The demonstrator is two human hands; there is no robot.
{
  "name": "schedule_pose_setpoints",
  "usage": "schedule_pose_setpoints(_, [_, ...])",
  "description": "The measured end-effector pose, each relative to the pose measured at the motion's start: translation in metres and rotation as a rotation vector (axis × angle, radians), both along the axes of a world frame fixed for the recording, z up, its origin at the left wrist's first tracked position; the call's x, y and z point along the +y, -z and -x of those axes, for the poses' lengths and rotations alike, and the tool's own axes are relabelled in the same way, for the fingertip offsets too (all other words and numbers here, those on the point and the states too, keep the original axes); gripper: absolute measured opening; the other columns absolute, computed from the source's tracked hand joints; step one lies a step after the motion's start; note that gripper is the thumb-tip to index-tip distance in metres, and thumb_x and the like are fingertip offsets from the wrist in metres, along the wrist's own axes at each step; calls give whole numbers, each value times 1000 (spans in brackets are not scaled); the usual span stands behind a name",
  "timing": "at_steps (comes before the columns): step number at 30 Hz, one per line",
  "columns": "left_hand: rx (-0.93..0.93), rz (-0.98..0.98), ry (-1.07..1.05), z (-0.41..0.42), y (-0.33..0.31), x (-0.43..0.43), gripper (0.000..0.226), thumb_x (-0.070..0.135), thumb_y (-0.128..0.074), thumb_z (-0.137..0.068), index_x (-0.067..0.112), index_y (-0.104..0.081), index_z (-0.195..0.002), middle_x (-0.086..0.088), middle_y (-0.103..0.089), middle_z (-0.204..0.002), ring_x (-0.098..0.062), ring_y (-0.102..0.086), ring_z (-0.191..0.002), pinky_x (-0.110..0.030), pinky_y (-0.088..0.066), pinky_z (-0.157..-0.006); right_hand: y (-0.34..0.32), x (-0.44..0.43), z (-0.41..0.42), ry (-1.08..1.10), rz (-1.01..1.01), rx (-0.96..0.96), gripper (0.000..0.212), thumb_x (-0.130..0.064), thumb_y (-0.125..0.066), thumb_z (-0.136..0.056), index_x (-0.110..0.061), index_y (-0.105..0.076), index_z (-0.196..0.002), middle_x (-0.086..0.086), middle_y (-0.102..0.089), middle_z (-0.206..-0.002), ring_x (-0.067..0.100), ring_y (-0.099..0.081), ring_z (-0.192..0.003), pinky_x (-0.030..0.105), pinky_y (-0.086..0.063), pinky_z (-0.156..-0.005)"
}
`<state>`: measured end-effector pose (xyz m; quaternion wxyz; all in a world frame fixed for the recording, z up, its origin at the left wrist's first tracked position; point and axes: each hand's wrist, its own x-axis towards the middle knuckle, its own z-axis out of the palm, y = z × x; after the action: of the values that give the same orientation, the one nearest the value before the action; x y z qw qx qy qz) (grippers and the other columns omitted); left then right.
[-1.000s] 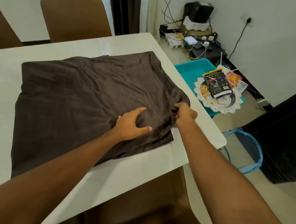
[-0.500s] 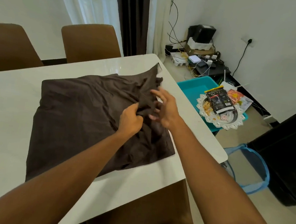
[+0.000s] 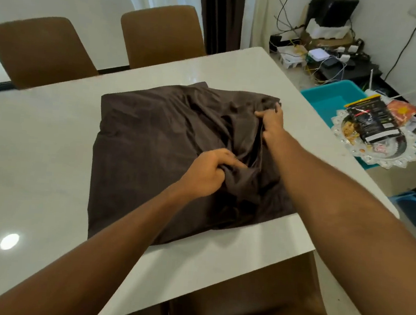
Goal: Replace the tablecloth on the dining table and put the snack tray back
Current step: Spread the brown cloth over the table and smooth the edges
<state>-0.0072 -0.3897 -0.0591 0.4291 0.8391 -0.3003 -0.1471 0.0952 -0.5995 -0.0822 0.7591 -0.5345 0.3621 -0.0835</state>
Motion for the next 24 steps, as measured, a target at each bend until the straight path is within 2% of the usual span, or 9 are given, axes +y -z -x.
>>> schedule_pose_setpoints(3, [211,236,-282,-8,3,17,53,-19,-36,-76,0,-74,-107,-7,-71,-105,-26,-66,-107,-27,-54,-94,-3,9,-17,-16,63,-34,75,13,-50,-91,-22,-34,-156,12,-47,-148,25,-57,-100,23,-52,-61])
schedule_pose_setpoints(5, [305,374,-442,-15,1,35,43,-19,-40,-85,-1,-75,-102,-12,-74,-102,-30,-69,-102,-35,-57,-91,-16,32,-32,-50,123,-59,70,14,-44,-93,-21,-38,-154,11,-45,-150,20,-53,-95,16,-47,-53])
schedule_pose_setpoints(7, [330,454,-562,-21,-6,68,40,-17,-42,-86,3,-77,-90,-7,-76,-87,-19,-72,-89,-33,-60,-81,-38,74,-51,-140,243,-111,68,14,-39,-94,-20,-40,-153,10,-45,-150,20,-52,-105,12,-49,-58])
schedule_pose_setpoints(10, [298,471,-718,-29,-16,134,46,-18,-40,-83,14,-70,-69,14,-64,-60,1,-60,-61,-18,-50,-64,-70,153,-79,-312,407,-156,67,13,-36,-95,-21,-41,-152,7,-43,-153,23,-50,-126,23,-54,-86])
schedule_pose_setpoints(12, [279,468,-850,-36,-22,195,40,-15,-42,-82,12,-68,-70,4,-61,-63,-10,-56,-62,-28,-51,-66,-96,224,-93,-474,513,-164,68,12,-38,-95,-24,-41,-152,4,-42,-155,23,-47,-132,26,-49,-91])
schedule_pose_setpoints(15, [243,476,-1030,-38,-40,297,38,-13,-38,-80,9,-69,-75,-9,-62,-74,-24,-58,-68,-49,-57,-68,-131,340,-110,-660,584,-198,64,8,-37,-98,-25,-40,-153,5,-44,-153,22,-51,-122,28,-50,-88])
schedule_pose_setpoints(17, [185,483,-1180,-29,-52,372,39,-13,-39,-81,12,-68,-75,-6,-62,-71,-23,-57,-66,-42,-56,-69,-144,428,-113,-790,554,-213,62,6,-37,-100,-23,-37,-154,6,-42,-153,22,-53,-118,31,-53,-92])
schedule_pose_setpoints(20, [142,497,-1382,-1,-55,477,36,-12,-42,-83,12,-69,-81,-2,-62,-72,-21,-58,-65,-35,-54,-67,-145,556,-103,-990,493,-264,68,10,-38,-96,-24,-36,-155,6,-39,-157,26,-53,-126,35,-53,-99])
schedule_pose_setpoints(24, [133,481,-1665,45,-31,599,34,-9,-44,-85,8,-70,-97,-5,-62,-78,-24,-58,-70,-31,-50,-65,-127,697,-68,-1258,154,-289,92,21,-42,-90,-36,-22,-159,10,-34,-156,27,-60,-106,39,-57,-86])
